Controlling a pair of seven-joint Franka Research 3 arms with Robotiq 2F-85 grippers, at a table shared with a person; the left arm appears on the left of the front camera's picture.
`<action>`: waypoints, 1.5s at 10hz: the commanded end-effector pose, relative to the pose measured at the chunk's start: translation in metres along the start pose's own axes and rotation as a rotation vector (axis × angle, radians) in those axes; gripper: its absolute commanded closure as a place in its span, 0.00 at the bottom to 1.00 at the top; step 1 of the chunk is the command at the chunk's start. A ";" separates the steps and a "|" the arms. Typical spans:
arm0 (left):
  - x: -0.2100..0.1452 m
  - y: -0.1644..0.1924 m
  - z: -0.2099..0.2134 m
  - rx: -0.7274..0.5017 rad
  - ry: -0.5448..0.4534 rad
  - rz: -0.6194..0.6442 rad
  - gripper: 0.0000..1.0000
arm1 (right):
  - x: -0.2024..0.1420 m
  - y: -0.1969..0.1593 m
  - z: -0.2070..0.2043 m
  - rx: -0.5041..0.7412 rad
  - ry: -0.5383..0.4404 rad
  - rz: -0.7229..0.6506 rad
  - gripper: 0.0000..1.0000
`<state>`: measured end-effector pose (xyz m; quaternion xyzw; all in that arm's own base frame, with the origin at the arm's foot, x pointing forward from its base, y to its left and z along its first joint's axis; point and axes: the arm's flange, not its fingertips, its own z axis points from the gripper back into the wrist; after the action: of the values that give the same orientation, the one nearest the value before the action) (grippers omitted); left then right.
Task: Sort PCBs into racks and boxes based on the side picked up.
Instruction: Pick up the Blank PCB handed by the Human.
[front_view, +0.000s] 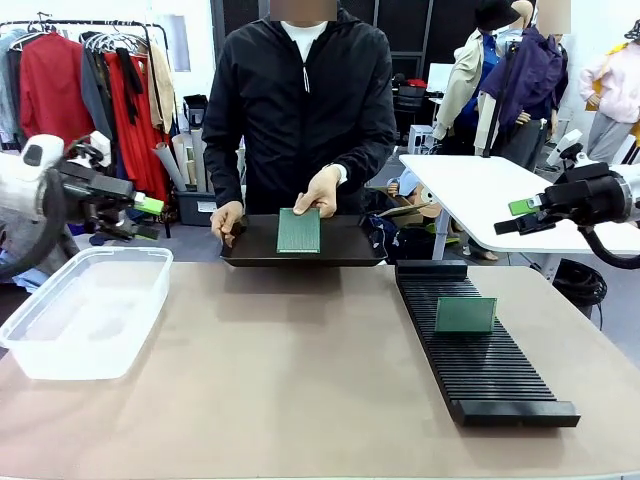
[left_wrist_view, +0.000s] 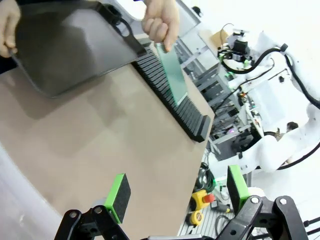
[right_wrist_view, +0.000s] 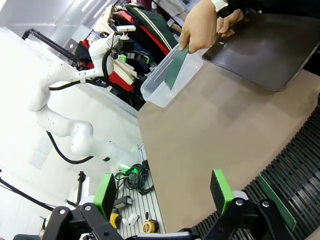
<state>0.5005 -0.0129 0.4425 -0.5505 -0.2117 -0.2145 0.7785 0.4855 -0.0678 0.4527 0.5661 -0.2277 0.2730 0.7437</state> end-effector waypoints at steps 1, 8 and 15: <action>0.008 0.005 -0.023 -0.064 0.021 -0.007 0.00 | 0.002 0.001 -0.001 -0.013 0.001 0.004 0.00; 0.025 0.033 -0.111 -0.213 0.012 0.027 0.00 | 0.002 0.001 -0.001 -0.013 0.001 0.004 0.00; 0.031 0.051 -0.183 -0.327 -0.013 0.085 0.00 | 0.002 0.001 -0.001 -0.013 0.001 0.004 0.00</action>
<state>0.5671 -0.1673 0.3664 -0.6675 -0.1420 -0.2098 0.7001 0.4858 -0.0678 0.4521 0.5663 -0.2273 0.2728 0.7438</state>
